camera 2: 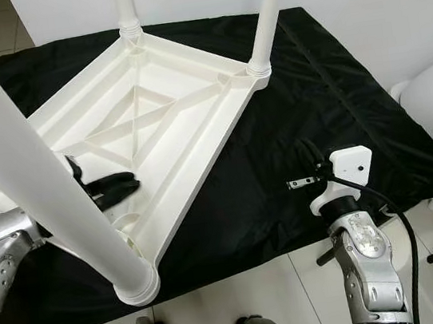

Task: Building children table

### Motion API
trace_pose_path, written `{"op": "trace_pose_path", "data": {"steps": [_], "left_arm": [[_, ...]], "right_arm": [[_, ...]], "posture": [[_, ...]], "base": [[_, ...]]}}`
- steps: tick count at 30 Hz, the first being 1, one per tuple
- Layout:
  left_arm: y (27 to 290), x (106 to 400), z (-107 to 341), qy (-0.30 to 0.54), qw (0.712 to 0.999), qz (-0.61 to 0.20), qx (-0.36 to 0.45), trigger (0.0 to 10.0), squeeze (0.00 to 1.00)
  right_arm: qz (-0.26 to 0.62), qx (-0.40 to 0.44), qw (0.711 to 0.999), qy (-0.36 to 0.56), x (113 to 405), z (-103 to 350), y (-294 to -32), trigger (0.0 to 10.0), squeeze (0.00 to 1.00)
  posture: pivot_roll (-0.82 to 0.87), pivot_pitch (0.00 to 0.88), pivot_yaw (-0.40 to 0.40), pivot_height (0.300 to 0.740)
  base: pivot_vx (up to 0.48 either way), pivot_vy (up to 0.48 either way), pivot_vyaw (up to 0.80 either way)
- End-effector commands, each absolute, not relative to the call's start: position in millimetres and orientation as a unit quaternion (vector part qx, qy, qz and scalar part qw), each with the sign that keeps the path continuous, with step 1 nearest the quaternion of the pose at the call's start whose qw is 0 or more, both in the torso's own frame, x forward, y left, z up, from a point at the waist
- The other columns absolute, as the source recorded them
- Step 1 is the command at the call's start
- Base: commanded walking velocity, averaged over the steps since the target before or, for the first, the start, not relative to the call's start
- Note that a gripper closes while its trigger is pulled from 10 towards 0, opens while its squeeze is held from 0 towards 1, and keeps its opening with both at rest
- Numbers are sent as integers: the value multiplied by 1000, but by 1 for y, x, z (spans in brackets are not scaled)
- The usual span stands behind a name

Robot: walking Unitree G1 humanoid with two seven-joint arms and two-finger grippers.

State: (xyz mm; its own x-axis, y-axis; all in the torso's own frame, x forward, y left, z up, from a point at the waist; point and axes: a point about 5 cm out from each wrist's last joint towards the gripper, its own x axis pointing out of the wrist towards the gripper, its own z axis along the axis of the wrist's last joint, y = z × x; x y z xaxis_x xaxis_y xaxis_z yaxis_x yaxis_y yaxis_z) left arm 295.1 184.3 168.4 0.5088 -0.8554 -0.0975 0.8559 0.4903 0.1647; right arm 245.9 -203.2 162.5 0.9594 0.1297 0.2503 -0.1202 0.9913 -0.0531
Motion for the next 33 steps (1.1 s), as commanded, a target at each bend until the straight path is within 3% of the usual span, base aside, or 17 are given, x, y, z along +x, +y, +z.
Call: {"op": "trace_pose_path", "data": {"steps": [1,2,3,4,11,12,13,14,15,16,20,24,33], "left_arm": [[192,295,170,-1,850,-513,118,10000,0],[201,298,172,-1,854,-508,115,10000,0],[208,300,173,-2,856,-504,110,10000,667],[214,301,174,0,857,-503,113,10000,1000],[227,303,180,-14,859,-496,127,10000,1000],[229,303,180,-15,857,-496,140,10000,918],[229,303,180,-15,857,-496,140,10000,918],[233,297,171,3,836,-501,225,10000,918],[237,292,165,14,826,-510,241,10000,408],[239,288,163,19,817,-518,251,10000,0],[242,285,162,22,801,-536,267,10000,0],[252,279,156,65,761,-550,337,10000,0],[251,283,156,64,746,-555,363,10000,0]], "right_arm": [[72,-18,990,-122,243,163,-202,10000,0],[91,-32,989,-115,239,162,-197,10000,0],[104,-42,987,-111,237,161,-193,10000,0],[113,-45,987,-105,235,158,-190,10000,0],[117,-45,987,-97,236,156,-190,10000,0],[117,-45,987,-96,236,156,-191,10000,0],[117,-45,987,-96,236,156,-191,10000,0],[119,-46,987,-95,237,156,-192,10000,0],[121,-48,987,-93,238,156,-192,10000,0],[123,-49,987,-92,240,155,-192,10000,0],[128,-50,987,-89,241,155,-191,10000,0],[136,-53,986,-83,245,152,-190,10000,0],[139,-54,985,-83,250,152,-190,10000,0]], "posture": [[65,84,-49,740],[67,80,-49,740],[67,80,-49,740],[70,76,-50,740],[79,65,-47,740],[87,60,-48,740],[87,60,-48,740],[93,58,-49,740],[99,55,-48,740],[105,52,-51,740],[112,48,-55,740],[132,39,-64,740],[136,34,-62,740]], "base": [[0,0,0],[0,0,0],[0,0,0],[0,0,0],[0,0,0],[0,0,0],[0,0,0],[0,0,0],[0,0,0],[0,0,0],[0,0,0],[0,0,0],[0,0,0]]}}
